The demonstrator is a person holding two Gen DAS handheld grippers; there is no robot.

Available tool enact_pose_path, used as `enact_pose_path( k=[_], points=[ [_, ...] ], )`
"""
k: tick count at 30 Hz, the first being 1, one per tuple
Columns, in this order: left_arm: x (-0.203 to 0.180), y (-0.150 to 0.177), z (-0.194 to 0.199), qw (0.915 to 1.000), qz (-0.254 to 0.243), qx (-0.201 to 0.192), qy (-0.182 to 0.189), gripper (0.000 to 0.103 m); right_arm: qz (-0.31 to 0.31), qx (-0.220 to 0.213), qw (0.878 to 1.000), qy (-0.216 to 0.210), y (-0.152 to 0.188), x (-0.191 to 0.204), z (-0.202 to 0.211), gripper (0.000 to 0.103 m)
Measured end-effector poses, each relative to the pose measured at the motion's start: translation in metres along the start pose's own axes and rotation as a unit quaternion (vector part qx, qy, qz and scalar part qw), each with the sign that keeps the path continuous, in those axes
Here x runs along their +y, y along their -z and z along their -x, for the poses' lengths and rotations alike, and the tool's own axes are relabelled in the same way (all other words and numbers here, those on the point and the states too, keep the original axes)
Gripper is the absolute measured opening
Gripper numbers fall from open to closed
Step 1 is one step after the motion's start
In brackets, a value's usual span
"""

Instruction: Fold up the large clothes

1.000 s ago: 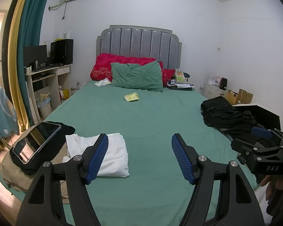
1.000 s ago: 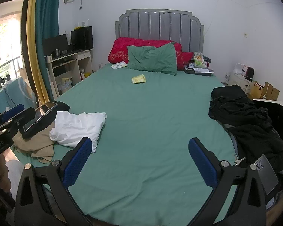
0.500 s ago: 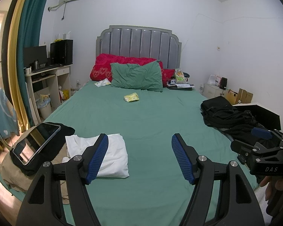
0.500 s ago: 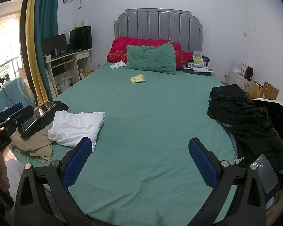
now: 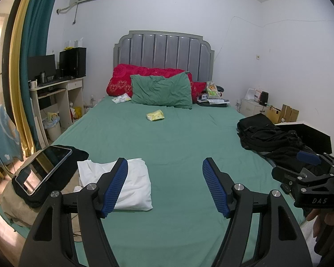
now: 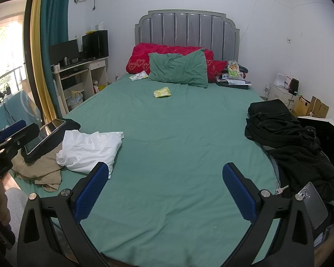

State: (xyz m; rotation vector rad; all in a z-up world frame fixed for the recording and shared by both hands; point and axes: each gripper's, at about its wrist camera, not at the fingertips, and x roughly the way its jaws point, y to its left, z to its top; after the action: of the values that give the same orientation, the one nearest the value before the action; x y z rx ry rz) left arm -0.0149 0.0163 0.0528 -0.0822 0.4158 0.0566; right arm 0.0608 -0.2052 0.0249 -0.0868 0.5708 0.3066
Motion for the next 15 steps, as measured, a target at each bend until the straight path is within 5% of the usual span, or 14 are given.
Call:
enact_pose_path(
  k=[15],
  points=[
    [0.0015, 0.0011, -0.0006, 1.0, -0.001, 0.0, 0.001, 0.073, -0.002, 0.006, 1.0, 0.002, 0.0076, -0.0031, -0.0063, 0.101]
  ],
)
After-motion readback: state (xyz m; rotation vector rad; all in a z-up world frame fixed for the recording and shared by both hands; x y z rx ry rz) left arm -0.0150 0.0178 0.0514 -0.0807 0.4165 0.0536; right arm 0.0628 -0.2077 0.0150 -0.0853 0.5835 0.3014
